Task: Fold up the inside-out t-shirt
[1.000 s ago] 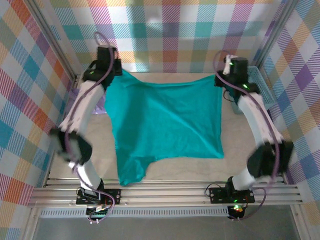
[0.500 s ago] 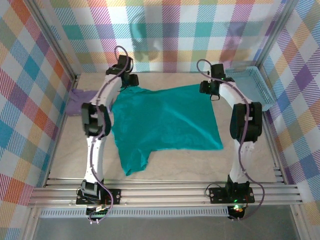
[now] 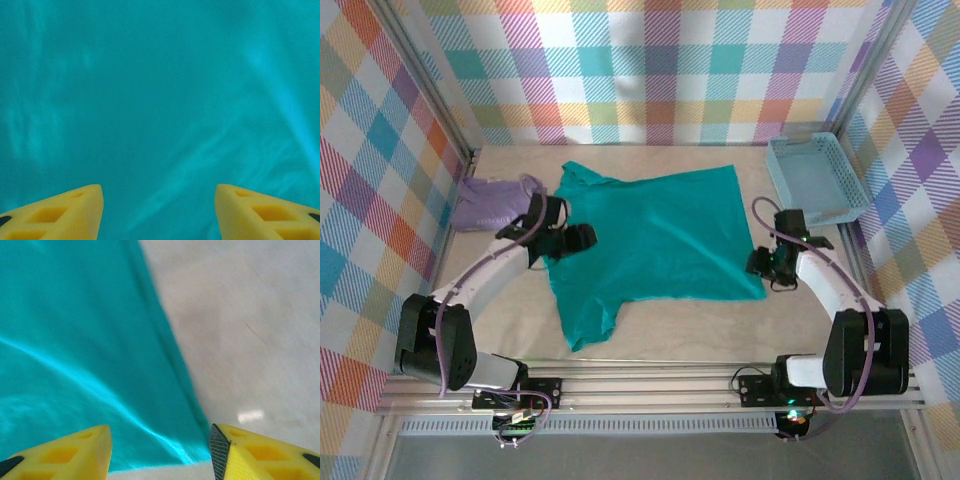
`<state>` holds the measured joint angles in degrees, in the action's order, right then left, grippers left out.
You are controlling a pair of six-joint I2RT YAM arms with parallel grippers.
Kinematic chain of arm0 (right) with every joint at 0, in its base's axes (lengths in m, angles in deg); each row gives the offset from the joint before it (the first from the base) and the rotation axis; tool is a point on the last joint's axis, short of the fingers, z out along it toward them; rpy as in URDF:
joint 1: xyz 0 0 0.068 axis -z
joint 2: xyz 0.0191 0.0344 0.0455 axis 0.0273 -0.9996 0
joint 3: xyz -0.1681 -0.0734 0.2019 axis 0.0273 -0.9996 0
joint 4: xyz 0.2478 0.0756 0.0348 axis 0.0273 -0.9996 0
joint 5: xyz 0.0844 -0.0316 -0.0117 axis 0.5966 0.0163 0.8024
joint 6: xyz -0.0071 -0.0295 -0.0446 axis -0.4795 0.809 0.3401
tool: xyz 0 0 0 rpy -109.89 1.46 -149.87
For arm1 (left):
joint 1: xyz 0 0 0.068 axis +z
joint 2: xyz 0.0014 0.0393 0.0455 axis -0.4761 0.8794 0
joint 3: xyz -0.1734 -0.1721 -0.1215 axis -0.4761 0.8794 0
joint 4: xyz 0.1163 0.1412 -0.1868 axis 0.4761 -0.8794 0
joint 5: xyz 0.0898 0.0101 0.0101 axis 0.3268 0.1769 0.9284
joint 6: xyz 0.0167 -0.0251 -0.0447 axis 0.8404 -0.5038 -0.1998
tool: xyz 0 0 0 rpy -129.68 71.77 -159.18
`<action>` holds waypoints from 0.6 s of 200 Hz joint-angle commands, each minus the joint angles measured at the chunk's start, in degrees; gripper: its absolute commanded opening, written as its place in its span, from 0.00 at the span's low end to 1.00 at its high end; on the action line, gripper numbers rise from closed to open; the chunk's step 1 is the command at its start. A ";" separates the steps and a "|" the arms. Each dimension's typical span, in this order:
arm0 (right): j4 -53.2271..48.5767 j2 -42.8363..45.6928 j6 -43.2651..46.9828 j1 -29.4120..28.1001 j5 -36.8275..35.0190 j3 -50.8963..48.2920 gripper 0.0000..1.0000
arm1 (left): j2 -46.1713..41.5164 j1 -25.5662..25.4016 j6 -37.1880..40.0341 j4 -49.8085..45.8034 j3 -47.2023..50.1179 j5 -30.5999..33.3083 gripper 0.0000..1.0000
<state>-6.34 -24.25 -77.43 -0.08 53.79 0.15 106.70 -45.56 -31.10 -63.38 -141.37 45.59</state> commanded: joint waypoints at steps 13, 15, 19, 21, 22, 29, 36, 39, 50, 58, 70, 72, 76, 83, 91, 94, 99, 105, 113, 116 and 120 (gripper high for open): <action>0.05 0.19 -6.85 1.95 3.72 -4.30 0.50 | -5.41 -0.72 -3.24 0.42 4.52 -2.70 0.61; 0.18 -0.04 -6.92 2.14 3.97 -4.34 0.50 | -5.40 -0.72 -3.15 0.25 4.54 -2.66 0.61; 0.47 -0.63 -7.13 2.37 4.45 -4.53 0.49 | -5.35 -0.72 -2.85 0.06 4.49 -2.66 0.61; 0.53 -0.95 -7.21 2.44 4.61 -4.57 0.49 | -5.32 -0.72 -2.66 -0.01 4.45 -2.65 0.61; 0.61 -1.10 -7.23 2.53 4.67 -4.58 0.49 | -5.31 -0.72 -2.58 -0.10 4.40 -2.64 0.61; 1.04 -2.25 -7.45 2.64 5.18 -4.59 0.49 | -5.00 -0.72 -1.92 -0.67 4.12 -2.67 0.61; 1.04 -3.39 -7.51 2.70 5.47 -4.44 0.48 | -4.62 -0.72 -1.43 -1.42 3.47 -2.51 0.61; 1.04 -3.84 -7.49 2.70 5.59 -4.42 0.48 | -4.50 -0.72 -1.24 -1.61 3.28 -2.53 0.61; 1.20 -5.20 -7.61 2.71 5.87 -4.45 0.47 | -4.45 -0.80 -0.79 -2.19 2.67 -2.62 0.61; 1.19 -5.83 -7.75 2.70 5.87 -4.63 0.47 | -4.59 -0.81 -0.67 -2.33 2.57 -2.86 0.61; 1.28 -6.31 -7.98 2.73 5.76 -4.59 0.47 | -5.23 -0.80 -0.50 -2.52 2.67 -3.06 0.61; 1.26 -6.39 -7.97 2.71 5.78 -4.52 0.46 | -5.28 -0.80 -0.49 -2.55 2.65 -3.02 0.61; 1.14 -6.56 -7.96 2.71 5.78 -4.41 0.46 | -5.45 -0.80 -0.42 -2.67 2.68 -3.06 0.61; 1.05 -6.94 -8.05 2.83 5.70 -4.28 0.46 | -5.71 -0.80 -0.31 -2.95 2.62 -3.11 0.61; 1.06 -7.27 -8.22 2.89 5.61 -4.32 0.46 | -6.04 -0.80 -0.23 -3.23 2.65 -3.23 0.61; 1.05 -7.37 -8.29 2.93 5.61 -4.33 0.46 | -6.23 -0.80 -0.18 -3.36 2.65 -3.38 0.61; 1.04 -7.55 -8.29 3.01 5.54 -4.17 0.46 | -6.42 -0.80 -0.12 -3.62 2.56 -3.56 0.61; 0.87 -7.66 -8.40 3.06 5.40 -4.21 0.45 | -6.84 -0.80 0.03 -4.13 2.46 -3.74 0.61; 0.71 -7.76 -8.44 3.18 5.20 -4.22 0.43 | -7.40 -0.80 0.11 -4.59 2.44 -3.90 0.61; 0.59 -7.76 -8.47 3.24 5.13 -4.21 0.42 | -7.66 -0.80 0.22 -4.77 2.46 -3.94 0.61; 0.55 -7.81 -8.45 3.36 5.11 -4.17 0.41 | -7.97 -0.80 0.27 -5.05 2.55 -4.02 0.61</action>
<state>-5.19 -31.29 -84.86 2.45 58.38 -4.02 101.61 -46.08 -32.02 -65.70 -137.20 43.08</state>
